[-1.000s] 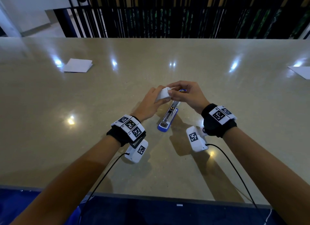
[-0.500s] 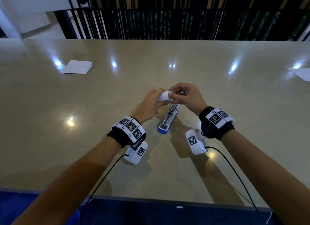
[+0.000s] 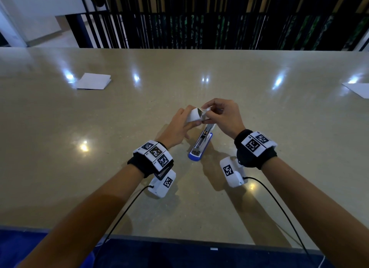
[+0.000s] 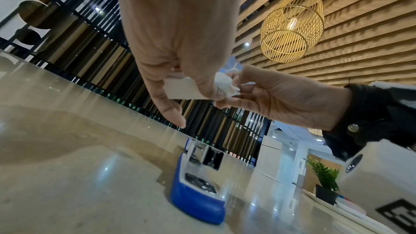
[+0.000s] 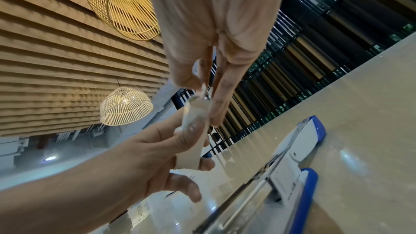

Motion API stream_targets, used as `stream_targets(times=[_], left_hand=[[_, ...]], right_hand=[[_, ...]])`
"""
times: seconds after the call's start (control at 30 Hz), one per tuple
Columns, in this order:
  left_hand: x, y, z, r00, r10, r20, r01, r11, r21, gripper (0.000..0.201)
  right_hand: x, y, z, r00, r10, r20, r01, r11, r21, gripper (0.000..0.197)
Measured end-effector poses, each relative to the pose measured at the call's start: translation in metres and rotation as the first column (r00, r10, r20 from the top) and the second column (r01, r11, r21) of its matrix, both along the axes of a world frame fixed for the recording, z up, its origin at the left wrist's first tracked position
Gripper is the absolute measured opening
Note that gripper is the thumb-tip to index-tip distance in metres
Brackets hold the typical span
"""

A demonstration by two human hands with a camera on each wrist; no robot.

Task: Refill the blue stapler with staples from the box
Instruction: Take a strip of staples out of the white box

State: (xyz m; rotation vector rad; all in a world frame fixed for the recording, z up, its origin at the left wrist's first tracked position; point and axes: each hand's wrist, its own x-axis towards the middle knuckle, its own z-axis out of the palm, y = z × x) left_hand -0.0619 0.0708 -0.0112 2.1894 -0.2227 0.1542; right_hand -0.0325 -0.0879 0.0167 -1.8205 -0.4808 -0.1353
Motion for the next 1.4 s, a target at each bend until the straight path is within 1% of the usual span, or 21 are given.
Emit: stream_targets(times=[0.1,0.17,0.2,0.27,0.33,0.4,0.47,0.53,0.63,0.67,0.73,0.8,0.9,1.0,1.1,1.2,1.23,1.3,1.4], left_hand=[[-0.002,0.001,0.002,0.999,-0.035,-0.015,0.034,0.998,-0.059,0.042],[-0.002,0.002,0.004,0.999,-0.044,-0.014,0.042,0.995,-0.089,0.042],[-0.003,0.002,0.005,0.999,-0.049,-0.011,0.047,0.993,-0.106,0.041],[-0.003,0.004,0.004,0.998,-0.07,-0.004,0.069,0.987,-0.143,0.034],[-0.004,0.005,0.004,0.996,-0.093,0.006,0.093,0.983,-0.16,0.026],[-0.006,0.004,0.006,0.994,-0.102,0.033,0.106,0.985,-0.134,0.023],[-0.006,0.003,0.008,0.992,-0.103,0.067,0.111,0.986,-0.125,0.02],[-0.006,0.003,0.008,0.992,-0.101,0.073,0.11,0.984,-0.137,0.017],[-0.005,0.005,0.008,0.992,-0.108,0.067,0.117,0.982,-0.147,0.016],[-0.005,0.005,0.008,0.992,-0.112,0.065,0.12,0.981,-0.152,0.016],[-0.005,0.006,0.008,0.992,-0.109,0.058,0.117,0.98,-0.162,0.017],[-0.004,0.007,0.007,0.994,-0.103,0.047,0.109,0.982,-0.153,0.018],[-0.003,0.008,0.006,0.994,-0.107,0.038,0.111,0.985,-0.131,0.017],[-0.005,0.008,0.008,0.993,-0.113,0.036,0.117,0.981,-0.154,0.017],[-0.005,0.008,0.008,0.991,-0.13,0.016,0.131,0.977,-0.168,0.022],[-0.006,0.008,0.009,0.985,-0.173,-0.006,0.169,0.969,-0.178,0.025],[-0.006,0.009,0.009,0.982,-0.191,-0.013,0.185,0.966,-0.178,0.028],[-0.007,0.01,0.01,0.976,-0.215,-0.039,0.205,0.963,-0.176,0.046],[-0.005,0.014,0.011,0.969,-0.237,-0.069,0.22,0.956,-0.194,0.082]], right_hand=[[0.001,-0.006,0.0,1.0,0.029,0.002,-0.029,0.999,0.02,0.01],[0.003,-0.008,0.0,0.999,0.007,0.032,-0.007,1.0,-0.003,0.005],[0.004,-0.009,0.0,0.996,-0.026,0.082,0.03,0.998,-0.048,0.004],[0.007,-0.011,0.0,0.975,-0.08,0.208,0.111,0.984,-0.14,0.008],[0.008,-0.013,0.0,0.964,-0.071,0.258,0.113,0.982,-0.154,0.009],[0.006,-0.013,0.0,0.97,0.0,0.243,0.032,0.991,-0.128,0.009],[0.005,-0.013,0.001,0.974,0.045,0.222,-0.024,0.995,-0.097,0.014],[0.005,-0.012,0.001,0.979,0.064,0.192,-0.052,0.996,-0.067,0.015],[0.003,-0.012,0.004,0.989,0.088,0.119,-0.083,0.995,-0.046,0.006],[0.003,-0.012,0.005,0.99,0.097,0.099,-0.094,0.995,-0.035,0.006],[0.004,-0.011,0.005,0.99,0.114,0.079,-0.114,0.993,-0.01,0.013],[0.004,-0.01,0.005,0.989,0.123,0.084,-0.121,0.992,-0.028,0.014],[0.004,-0.009,0.005,0.986,0.123,0.116,-0.113,0.99,-0.088,0.009],[0.001,-0.011,0.006,0.982,0.128,0.142,-0.117,0.989,-0.085,0.018],[-0.001,-0.011,0.008,0.98,0.138,0.146,-0.128,0.989,-0.077,0.033],[-0.002,-0.009,0.008,0.98,0.126,0.155,-0.11,0.988,-0.106,0.039],[-0.001,-0.009,0.008,0.981,0.128,0.149,-0.113,0.988,-0.105,0.04],[-0.001,-0.009,0.007,0.982,0.135,0.131,-0.121,0.986,-0.111,0.044],[-0.001,-0.01,0.005,0.98,0.161,0.116,-0.141,0.976,-0.168,0.043]])
